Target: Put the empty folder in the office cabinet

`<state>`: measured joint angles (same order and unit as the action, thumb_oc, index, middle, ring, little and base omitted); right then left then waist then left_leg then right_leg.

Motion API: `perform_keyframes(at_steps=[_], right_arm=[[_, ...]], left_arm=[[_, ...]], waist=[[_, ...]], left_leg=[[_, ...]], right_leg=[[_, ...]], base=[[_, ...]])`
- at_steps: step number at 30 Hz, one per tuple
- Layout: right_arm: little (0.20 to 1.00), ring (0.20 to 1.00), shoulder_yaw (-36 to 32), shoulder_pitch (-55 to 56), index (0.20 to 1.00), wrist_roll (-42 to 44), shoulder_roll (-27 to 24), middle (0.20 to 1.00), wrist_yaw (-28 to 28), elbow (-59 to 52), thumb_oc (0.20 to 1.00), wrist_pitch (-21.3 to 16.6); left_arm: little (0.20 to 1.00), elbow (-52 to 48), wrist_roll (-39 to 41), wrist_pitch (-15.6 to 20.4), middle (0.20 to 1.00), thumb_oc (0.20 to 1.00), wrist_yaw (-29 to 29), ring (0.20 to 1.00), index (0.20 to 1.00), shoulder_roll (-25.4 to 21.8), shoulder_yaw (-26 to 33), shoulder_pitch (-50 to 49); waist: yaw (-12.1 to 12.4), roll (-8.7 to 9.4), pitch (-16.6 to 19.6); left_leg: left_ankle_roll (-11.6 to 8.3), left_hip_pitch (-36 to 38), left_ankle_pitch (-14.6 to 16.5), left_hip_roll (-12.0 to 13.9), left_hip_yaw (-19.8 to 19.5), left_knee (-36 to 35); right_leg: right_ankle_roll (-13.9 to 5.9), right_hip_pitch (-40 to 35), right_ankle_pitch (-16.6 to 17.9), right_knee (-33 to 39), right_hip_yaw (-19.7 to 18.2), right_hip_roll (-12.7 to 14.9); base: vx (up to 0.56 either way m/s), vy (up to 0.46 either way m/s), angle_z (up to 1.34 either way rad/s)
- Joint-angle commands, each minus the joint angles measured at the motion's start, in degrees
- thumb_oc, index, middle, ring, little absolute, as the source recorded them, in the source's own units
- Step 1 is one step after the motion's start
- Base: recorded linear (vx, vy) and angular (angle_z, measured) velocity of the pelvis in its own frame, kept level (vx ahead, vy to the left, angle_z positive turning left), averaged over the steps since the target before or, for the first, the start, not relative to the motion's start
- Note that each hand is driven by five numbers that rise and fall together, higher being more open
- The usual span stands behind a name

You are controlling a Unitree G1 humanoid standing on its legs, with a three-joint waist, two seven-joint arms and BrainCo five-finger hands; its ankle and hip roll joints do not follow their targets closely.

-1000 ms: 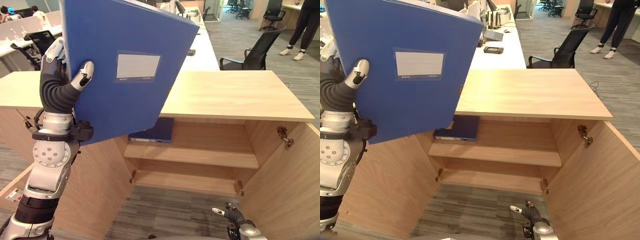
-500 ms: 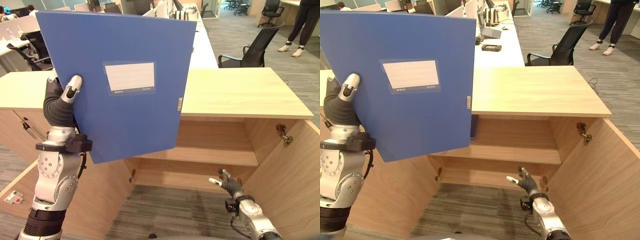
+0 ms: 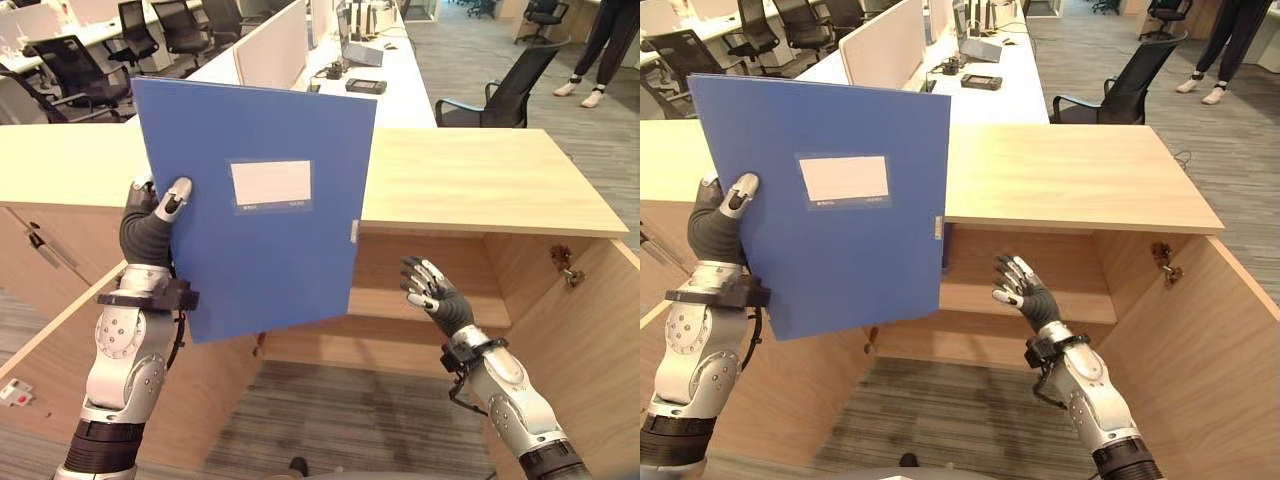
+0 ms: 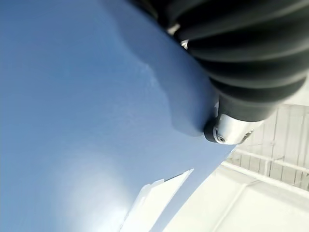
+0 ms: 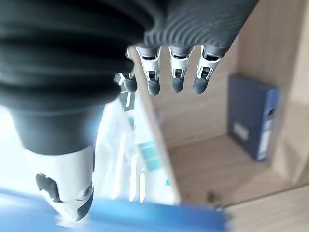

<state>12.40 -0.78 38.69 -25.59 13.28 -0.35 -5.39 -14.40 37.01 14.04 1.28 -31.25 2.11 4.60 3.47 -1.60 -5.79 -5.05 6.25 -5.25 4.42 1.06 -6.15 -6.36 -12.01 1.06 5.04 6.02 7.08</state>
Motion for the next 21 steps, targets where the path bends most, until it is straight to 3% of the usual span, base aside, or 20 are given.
perform_keyframes(at_steps=[1,8,21], right_arm=[[1.000,1.000,1.74,-6.22,1.000,5.27,-0.23,1.000,3.45,-4.62,1.000,-1.66],[1.000,1.000,4.42,-8.88,1.000,8.64,0.13,1.000,5.31,-7.58,1.000,-0.51],[1.000,1.000,8.19,-13.03,1.000,7.31,2.74,1.000,5.10,-7.84,1.000,0.17]], left_arm=[[0.200,1.38,-0.78,2.64,0.200,0.200,1.38,0.200,0.200,-0.36,0.17,4.42],[0.200,1.62,-1.40,2.75,0.200,0.200,2.41,0.200,0.200,0.00,-0.93,5.22],[0.200,2.22,-2.12,1.55,0.200,0.200,4.36,0.200,0.200,1.59,-5.01,6.72]], waist=[[-0.25,1.09,0.50],[-0.19,1.53,0.48],[-0.27,1.62,0.72]], left_leg=[[-3.26,1.41,4.76,5.06,3.63,1.15],[-3.36,1.30,4.68,5.26,4.11,1.15],[-3.17,1.55,4.80,5.33,4.49,1.15]], right_leg=[[-3.07,1.97,-2.54,-0.04,0.90,2.07],[-3.08,2.38,-2.27,-0.04,0.79,2.00],[-3.02,2.45,-2.23,-0.04,0.62,2.05]], base=[[0.00,0.000,0.00],[0.00,0.000,0.00],[0.00,0.000,0.00]])
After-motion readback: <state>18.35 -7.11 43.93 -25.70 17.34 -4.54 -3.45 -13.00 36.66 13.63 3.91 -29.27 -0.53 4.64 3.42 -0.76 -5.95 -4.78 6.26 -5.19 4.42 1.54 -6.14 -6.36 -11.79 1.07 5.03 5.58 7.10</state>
